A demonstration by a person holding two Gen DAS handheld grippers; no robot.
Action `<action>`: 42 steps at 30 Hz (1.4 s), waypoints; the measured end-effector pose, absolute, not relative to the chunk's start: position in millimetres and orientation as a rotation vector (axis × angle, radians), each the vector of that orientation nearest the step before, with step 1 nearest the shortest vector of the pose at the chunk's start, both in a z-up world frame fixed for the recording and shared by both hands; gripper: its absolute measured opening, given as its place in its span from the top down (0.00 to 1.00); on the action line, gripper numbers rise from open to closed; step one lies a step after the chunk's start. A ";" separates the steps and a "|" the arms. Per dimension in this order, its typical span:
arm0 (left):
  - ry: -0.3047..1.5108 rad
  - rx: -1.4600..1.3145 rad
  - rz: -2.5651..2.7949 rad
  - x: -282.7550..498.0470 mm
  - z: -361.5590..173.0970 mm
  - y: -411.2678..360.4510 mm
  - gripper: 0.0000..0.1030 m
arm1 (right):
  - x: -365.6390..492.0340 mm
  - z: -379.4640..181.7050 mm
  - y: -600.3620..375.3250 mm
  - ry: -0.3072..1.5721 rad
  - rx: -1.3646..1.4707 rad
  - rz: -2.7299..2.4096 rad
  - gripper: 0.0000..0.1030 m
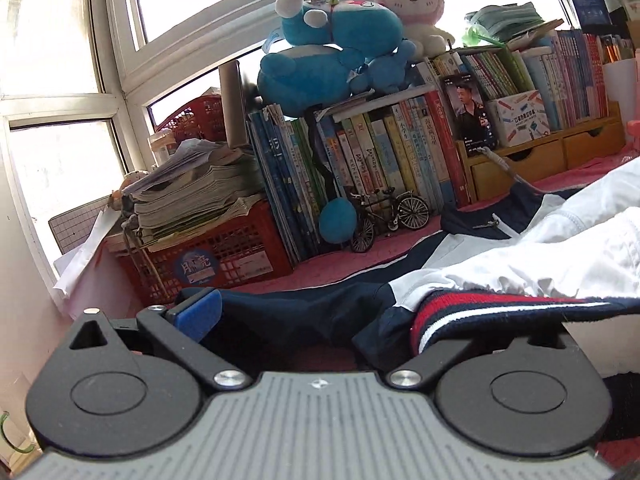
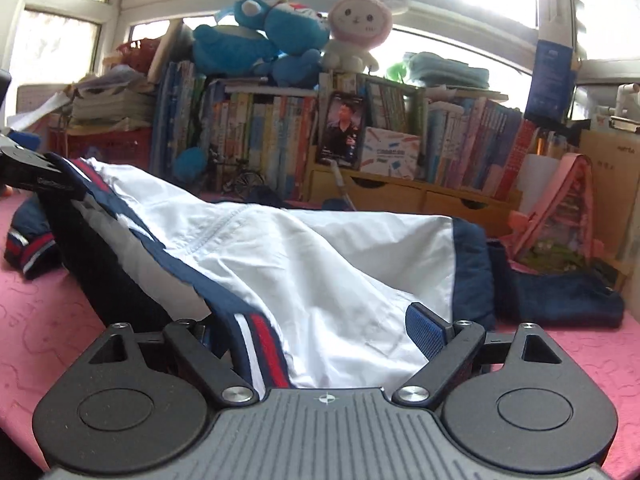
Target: Fold clothes
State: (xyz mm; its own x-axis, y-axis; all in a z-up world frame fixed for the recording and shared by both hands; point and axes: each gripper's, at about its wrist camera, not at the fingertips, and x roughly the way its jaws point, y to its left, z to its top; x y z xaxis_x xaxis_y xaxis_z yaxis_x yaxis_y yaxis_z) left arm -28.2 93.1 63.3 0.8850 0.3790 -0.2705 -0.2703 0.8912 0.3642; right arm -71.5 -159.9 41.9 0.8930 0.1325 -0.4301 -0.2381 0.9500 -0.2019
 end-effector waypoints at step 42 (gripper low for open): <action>0.746 0.265 0.236 -140.0 24.4 102.6 0.00 | -106.6 31.0 -249.8 0.578 -0.554 0.280 0.16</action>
